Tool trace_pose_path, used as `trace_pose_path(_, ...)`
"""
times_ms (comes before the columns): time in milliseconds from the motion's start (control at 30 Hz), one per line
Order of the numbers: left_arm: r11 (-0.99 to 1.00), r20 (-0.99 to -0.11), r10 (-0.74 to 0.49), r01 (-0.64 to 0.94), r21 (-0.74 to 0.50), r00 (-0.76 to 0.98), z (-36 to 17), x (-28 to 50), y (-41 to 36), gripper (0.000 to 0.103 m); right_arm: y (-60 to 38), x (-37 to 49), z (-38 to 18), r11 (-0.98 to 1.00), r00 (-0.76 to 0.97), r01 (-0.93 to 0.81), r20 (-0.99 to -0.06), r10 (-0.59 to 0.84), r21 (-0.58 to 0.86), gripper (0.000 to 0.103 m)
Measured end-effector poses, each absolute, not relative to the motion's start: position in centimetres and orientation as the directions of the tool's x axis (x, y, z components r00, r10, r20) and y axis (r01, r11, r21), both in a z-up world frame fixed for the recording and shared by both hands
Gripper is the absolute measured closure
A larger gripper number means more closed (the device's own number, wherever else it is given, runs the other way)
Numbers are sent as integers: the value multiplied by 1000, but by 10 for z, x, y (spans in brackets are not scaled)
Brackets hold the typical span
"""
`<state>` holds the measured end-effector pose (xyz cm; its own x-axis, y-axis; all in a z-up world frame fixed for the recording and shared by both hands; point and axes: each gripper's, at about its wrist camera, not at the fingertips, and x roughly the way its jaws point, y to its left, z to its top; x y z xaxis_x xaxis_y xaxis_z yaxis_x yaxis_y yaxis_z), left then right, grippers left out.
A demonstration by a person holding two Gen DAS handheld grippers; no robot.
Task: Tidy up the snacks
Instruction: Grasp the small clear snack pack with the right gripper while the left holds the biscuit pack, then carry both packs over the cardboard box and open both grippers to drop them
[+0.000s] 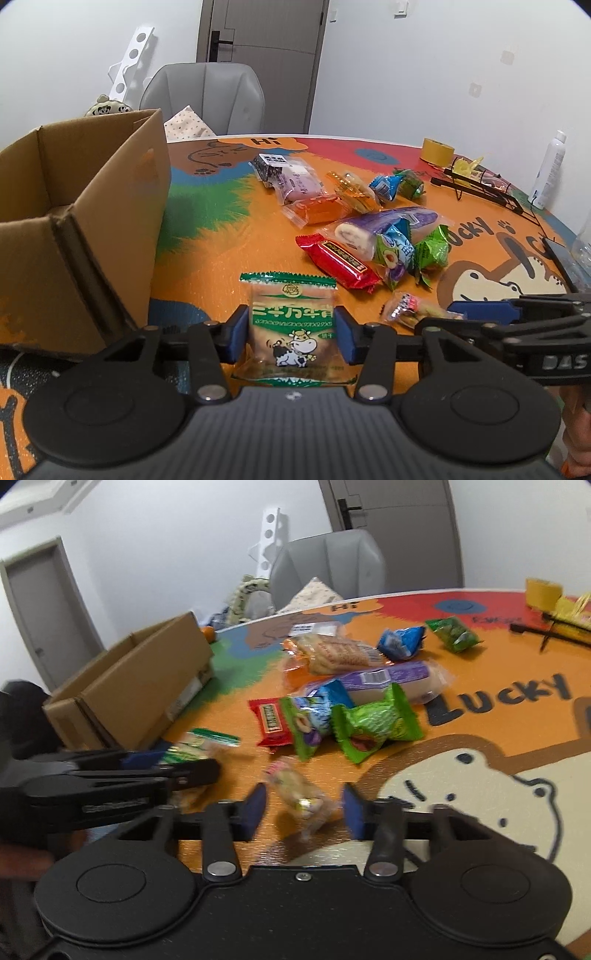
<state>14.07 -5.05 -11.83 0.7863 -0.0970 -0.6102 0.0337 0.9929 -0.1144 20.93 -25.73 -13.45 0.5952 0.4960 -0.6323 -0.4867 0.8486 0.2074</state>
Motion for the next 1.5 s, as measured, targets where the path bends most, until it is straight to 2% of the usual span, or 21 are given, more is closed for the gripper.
trace_pose_path(100,992,-603,-103,38,-120,791,-117,133,-49,55,-260,214,-134,839,569,-477,-635,523,263,86)
trace_pose_path(133,991,-602,-107,38,-126,791,-117,132,-48,55,-259,213,-133,839,569,-471,-632,526,273,87)
trace_pose_path(833,993,-477,-100,56,-105,873,-61,108,-38,55,-242,202,-86,823,637,-480,-525,565,303,88)
trace_pose_path(1500,997,-395,10,-37,-61,919,-18,125,17,55,-177,229,-48,797,644,-535,-475,599,280,88)
